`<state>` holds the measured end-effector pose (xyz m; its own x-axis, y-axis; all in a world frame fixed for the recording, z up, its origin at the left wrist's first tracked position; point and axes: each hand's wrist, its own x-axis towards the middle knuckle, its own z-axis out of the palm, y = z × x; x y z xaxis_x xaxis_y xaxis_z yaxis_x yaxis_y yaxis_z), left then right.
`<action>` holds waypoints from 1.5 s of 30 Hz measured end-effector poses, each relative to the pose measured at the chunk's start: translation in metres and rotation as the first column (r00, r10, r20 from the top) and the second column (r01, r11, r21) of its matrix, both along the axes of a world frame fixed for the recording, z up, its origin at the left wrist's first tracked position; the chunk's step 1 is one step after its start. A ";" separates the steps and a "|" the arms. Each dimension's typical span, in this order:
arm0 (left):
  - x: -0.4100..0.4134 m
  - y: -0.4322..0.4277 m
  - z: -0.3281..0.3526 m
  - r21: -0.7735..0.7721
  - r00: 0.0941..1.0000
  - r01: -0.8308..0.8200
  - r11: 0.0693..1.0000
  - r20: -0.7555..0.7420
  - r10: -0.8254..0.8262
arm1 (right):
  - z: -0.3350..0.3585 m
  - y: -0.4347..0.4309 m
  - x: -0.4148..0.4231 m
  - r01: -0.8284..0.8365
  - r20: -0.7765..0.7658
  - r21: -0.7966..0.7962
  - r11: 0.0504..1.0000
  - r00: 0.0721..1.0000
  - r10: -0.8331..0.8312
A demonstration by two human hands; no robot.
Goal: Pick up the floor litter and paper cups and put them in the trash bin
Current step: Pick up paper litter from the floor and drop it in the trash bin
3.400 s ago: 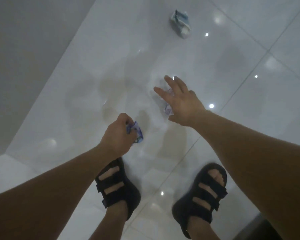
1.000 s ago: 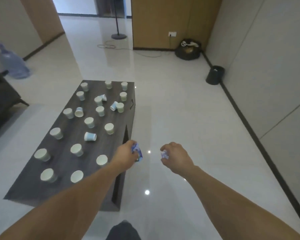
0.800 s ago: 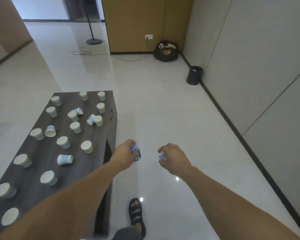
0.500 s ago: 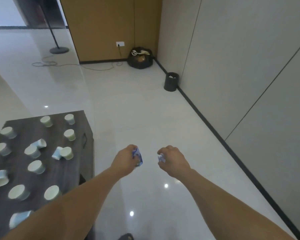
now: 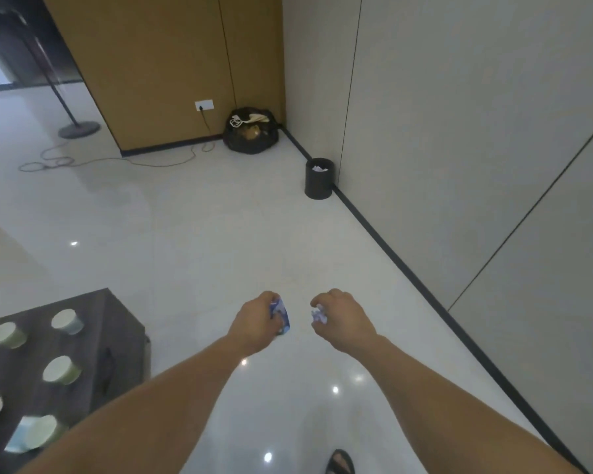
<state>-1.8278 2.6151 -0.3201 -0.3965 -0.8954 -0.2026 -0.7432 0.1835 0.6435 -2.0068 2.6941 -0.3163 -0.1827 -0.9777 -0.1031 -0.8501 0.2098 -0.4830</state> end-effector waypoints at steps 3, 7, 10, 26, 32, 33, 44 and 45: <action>-0.048 -0.049 0.013 -0.031 0.999 -0.031 0.999 -0.020 0.031 | 0.013 -0.049 -0.048 -0.016 -0.011 -0.035 0.999 1.000 0.016; -0.097 -0.105 0.015 -0.021 0.997 -0.049 0.999 -0.053 0.048 | 0.012 -0.105 -0.095 -0.024 0.006 -0.026 0.999 1.000 0.025; -0.124 -0.155 0.010 -0.010 0.997 -0.060 0.998 -0.039 0.060 | 0.008 -0.149 -0.124 -0.038 0.007 -0.001 0.999 0.999 0.038; -0.313 -0.493 0.002 0.039 0.995 -0.012 0.999 -0.098 0.015 | 0.016 -0.466 -0.307 0.043 -0.075 0.051 0.998 0.996 -0.039; -0.389 -0.613 -0.004 0.032 0.994 -0.051 0.998 -0.097 0.054 | 0.000 -0.596 -0.380 -0.008 -0.067 0.023 1.000 0.998 0.009; -0.400 -0.630 -0.005 0.040 0.993 -0.064 0.997 -0.097 0.067 | -0.001 -0.619 -0.393 -0.017 -0.065 0.015 1.000 0.998 0.017; -0.505 -0.818 -0.001 0.134 0.977 -0.160 0.978 -0.120 0.177 | 0.006 -0.842 -0.517 -0.103 -0.050 0.019 0.994 0.993 0.104; -0.512 -0.839 -0.006 0.139 0.978 -0.153 0.978 -0.119 0.170 | 0.002 -0.862 -0.523 -0.109 -0.049 0.033 0.993 0.993 0.111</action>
<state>-2.3400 1.7766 -0.3264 -0.2788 -0.9197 -0.2765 -0.6652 -0.0227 0.7463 -2.5296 1.8319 -0.3143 -0.0799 -0.9888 -0.1259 -0.8921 0.1273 -0.4336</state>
